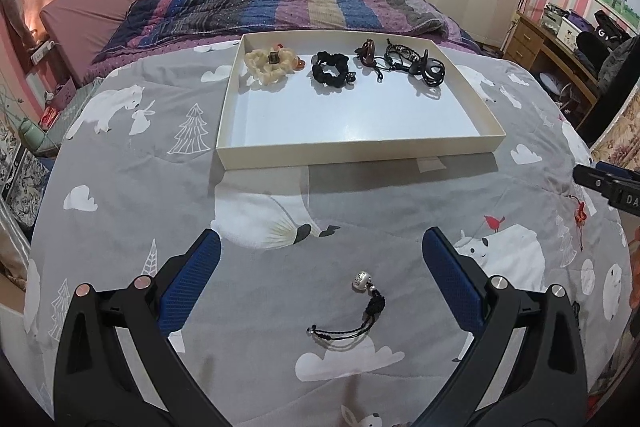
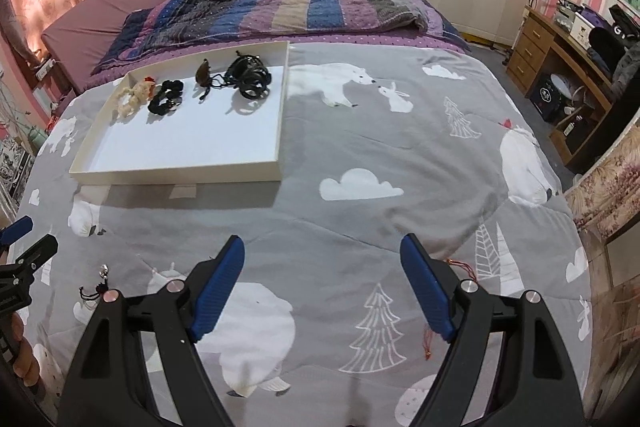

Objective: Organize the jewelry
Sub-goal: 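Grasp the silver bead charm with the left tool while the right tool grasps the red string bracelet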

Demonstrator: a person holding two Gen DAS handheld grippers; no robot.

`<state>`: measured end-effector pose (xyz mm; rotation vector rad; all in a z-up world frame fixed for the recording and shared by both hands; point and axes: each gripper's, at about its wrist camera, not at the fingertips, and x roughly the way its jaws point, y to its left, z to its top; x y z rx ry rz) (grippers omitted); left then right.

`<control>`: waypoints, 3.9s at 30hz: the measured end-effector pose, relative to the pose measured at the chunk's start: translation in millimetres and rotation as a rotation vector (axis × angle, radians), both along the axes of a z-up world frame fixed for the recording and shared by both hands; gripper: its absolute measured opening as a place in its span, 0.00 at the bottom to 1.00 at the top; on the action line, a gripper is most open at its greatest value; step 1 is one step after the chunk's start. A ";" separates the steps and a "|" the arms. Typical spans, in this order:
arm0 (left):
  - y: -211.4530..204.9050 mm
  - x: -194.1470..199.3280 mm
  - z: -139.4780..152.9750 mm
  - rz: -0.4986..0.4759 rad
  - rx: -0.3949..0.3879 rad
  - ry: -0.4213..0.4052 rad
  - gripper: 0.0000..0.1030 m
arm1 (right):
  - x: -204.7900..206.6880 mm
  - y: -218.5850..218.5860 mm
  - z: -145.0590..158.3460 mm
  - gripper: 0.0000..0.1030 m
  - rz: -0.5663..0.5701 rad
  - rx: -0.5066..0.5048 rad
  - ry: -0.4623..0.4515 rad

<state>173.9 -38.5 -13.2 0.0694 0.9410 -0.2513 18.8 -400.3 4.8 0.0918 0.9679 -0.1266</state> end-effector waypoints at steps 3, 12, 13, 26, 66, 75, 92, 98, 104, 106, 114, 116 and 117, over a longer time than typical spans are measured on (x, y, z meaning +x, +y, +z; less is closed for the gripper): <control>-1.5 -0.3 -4.4 -0.003 0.010 0.011 0.97 | -4.0 -7.7 0.1 0.78 -0.013 0.000 0.003; -6.3 -6.0 -23.8 -0.047 0.031 0.062 0.97 | -13.3 -25.4 -10.0 0.78 -0.008 -0.003 0.058; -5.9 -6.1 -25.2 -0.050 0.031 0.067 0.97 | -14.3 -28.1 -11.2 0.78 -0.007 -0.003 0.067; -6.9 -5.1 -40.5 -0.099 0.048 0.154 0.97 | -17.0 -76.1 -39.3 0.78 -0.051 0.028 0.191; -50.5 12.0 -67.3 -0.168 0.136 0.302 0.27 | -3.6 -101.2 -75.7 0.78 -0.075 0.053 0.248; -55.3 9.7 -66.1 -0.185 0.144 0.312 0.12 | -3.5 -98.9 -78.2 0.78 -0.065 0.052 0.257; -48.7 10.0 -65.9 -0.166 0.136 0.319 0.09 | -2.0 -98.1 -86.0 0.30 -0.062 0.052 0.280; -50.0 10.6 -66.8 -0.166 0.135 0.319 0.09 | -3.4 -94.7 -84.1 0.15 -0.050 0.040 0.280; -50.6 11.8 -66.2 -0.163 0.130 0.317 0.09 | -5.6 -90.6 -81.4 0.14 -0.042 0.045 0.267; -49.9 12.3 -64.6 -0.161 0.126 0.313 0.09 | -6.4 -86.8 -79.2 0.14 -0.034 0.045 0.260; -42.5 11.5 -57.8 -0.149 0.105 0.295 0.09 | -6.5 -64.5 -66.3 0.14 0.014 0.059 0.224; -39.6 12.9 -56.9 -0.143 0.096 0.297 0.09 | -4.2 -57.5 -64.0 0.14 0.024 0.067 0.217; -38.3 13.4 -56.1 -0.140 0.091 0.296 0.09 | -3.1 -54.5 -63.2 0.14 0.028 0.067 0.214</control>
